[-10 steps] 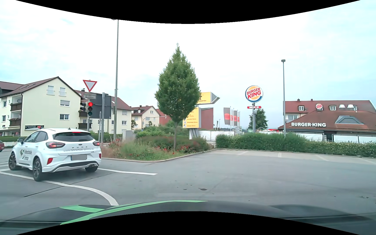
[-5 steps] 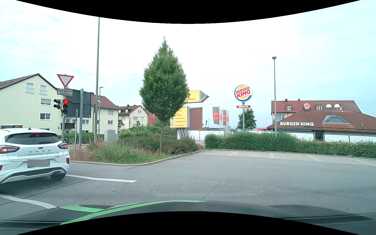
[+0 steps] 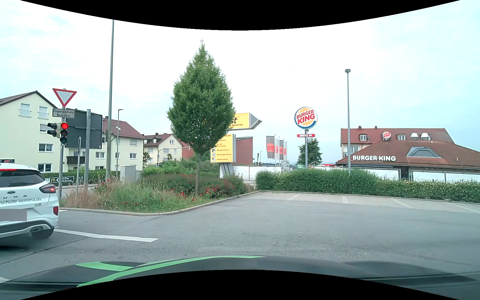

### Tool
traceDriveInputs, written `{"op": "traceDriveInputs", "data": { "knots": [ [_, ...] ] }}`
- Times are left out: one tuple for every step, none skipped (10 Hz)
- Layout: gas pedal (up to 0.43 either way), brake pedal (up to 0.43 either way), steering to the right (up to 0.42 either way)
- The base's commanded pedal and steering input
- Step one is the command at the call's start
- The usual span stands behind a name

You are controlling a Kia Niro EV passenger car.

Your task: Follow the waypoints while adhering to traffic rules and regulations

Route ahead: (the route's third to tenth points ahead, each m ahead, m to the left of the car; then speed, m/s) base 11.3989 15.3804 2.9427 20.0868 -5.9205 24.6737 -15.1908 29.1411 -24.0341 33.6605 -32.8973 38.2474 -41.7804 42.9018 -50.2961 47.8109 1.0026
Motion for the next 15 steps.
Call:
{"op": "traceDriveInputs", "data": {
  "knots": [
    [0.000,0.244,0.060],
    [0.000,0.244,0.037],
    [0.000,0.238,0.015],
    [0.000,0.238,0.002],
    [0.000,0.238,-0.001],
    [0.000,0.238,0.000],
    [0.000,0.232,0.000],
    [0.000,0.232,0.000],
    [0.000,0.232,0.000],
    [0.000,0.232,0.000],
    [0.000,0.232,0.000],
    [0.000,0.232,0.000],
    [0.000,0.226,0.000],
    [0.000,0.220,0.000],
    [0.000,0.226,0.000]
  ]
}}
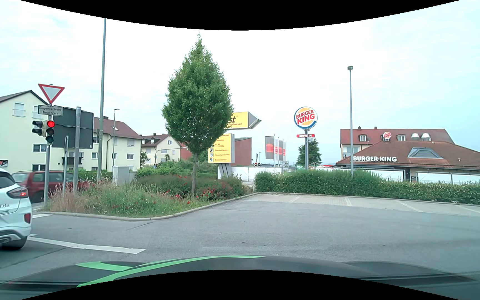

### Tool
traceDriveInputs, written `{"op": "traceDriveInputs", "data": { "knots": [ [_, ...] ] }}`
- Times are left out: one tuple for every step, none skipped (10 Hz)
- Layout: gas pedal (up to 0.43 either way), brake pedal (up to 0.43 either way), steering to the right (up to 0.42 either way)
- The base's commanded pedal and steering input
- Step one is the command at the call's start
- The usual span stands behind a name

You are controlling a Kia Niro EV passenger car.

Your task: Follow the waypoints while adhering to traffic rules and regulations

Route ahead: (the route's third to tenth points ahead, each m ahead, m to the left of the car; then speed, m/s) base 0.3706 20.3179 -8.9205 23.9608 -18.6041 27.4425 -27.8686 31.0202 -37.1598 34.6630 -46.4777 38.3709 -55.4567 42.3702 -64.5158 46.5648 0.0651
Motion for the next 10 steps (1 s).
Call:
{"op": "traceDriveInputs", "data": {
  "knots": [
    [0.000,0.232,0.000],
    [0.000,0.250,0.000],
    [0.000,0.250,0.000],
    [0.000,0.250,0.000],
    [0.000,0.250,0.000],
    [0.000,0.256,0.000],
    [0.000,0.256,0.000],
    [0.000,0.262,0.000],
    [0.000,0.262,0.000],
    [0.000,0.268,0.000]
  ]
}}
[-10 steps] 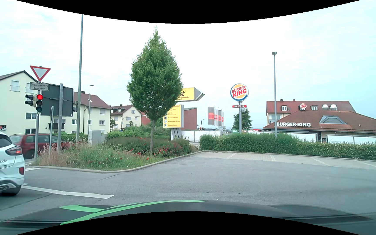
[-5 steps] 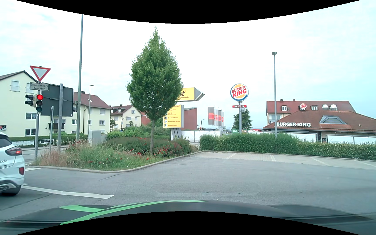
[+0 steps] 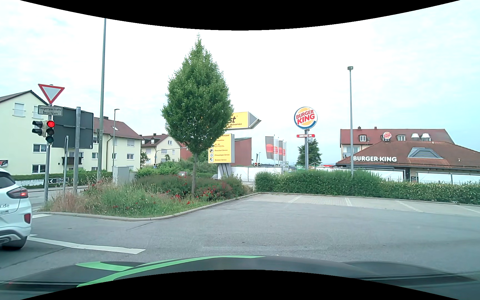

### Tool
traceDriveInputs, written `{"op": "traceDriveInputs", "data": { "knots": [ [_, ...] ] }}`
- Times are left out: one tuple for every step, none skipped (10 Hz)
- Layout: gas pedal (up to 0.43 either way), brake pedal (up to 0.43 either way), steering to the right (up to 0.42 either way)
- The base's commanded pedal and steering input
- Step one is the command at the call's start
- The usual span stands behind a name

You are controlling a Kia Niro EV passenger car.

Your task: Follow the waypoints while adhering to traffic rules and regulations

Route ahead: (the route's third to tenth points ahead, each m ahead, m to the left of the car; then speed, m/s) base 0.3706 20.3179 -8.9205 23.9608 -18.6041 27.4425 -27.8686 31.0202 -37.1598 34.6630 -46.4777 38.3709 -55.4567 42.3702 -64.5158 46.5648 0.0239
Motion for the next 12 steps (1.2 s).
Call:
{"op": "traceDriveInputs", "data": {
  "knots": [
    [0.000,0.268,0.000],
    [0.000,0.268,0.000],
    [0.000,0.274,0.000],
    [0.000,0.274,0.000],
    [0.000,0.274,0.000],
    [0.000,0.274,0.000],
    [0.000,0.274,0.000],
    [0.000,0.274,0.000],
    [0.000,0.274,0.000],
    [0.000,0.274,0.000],
    [0.000,0.274,0.000],
    [0.000,0.274,0.000]
  ]
}}
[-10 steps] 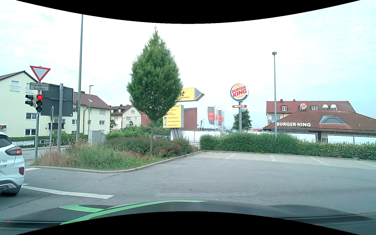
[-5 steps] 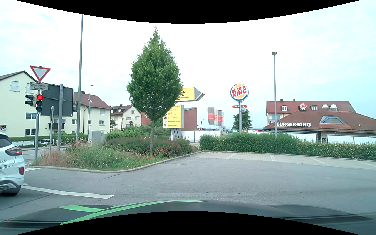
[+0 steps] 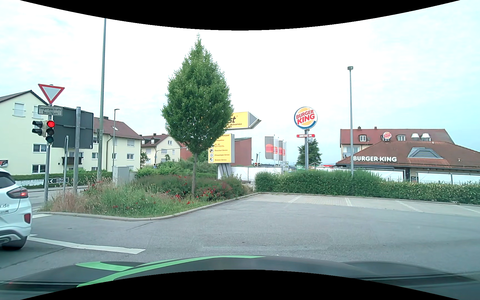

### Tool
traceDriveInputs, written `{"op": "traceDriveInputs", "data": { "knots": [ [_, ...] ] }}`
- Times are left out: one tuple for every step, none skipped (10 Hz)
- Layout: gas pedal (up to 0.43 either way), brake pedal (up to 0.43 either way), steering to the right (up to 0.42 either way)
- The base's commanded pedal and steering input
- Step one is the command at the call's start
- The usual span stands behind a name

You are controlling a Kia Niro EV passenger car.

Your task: Follow the waypoints while adhering to traffic rules and regulations

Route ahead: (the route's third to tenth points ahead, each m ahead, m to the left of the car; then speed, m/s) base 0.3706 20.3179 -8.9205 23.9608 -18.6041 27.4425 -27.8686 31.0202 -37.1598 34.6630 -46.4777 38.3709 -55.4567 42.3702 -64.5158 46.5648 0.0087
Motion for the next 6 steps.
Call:
{"op": "traceDriveInputs", "data": {
  "knots": [
    [0.000,0.274,0.000],
    [0.000,0.274,0.000],
    [0.000,0.274,0.000],
    [0.000,0.274,0.000],
    [0.000,0.280,0.000],
    [0.000,0.274,0.000]
  ]
}}
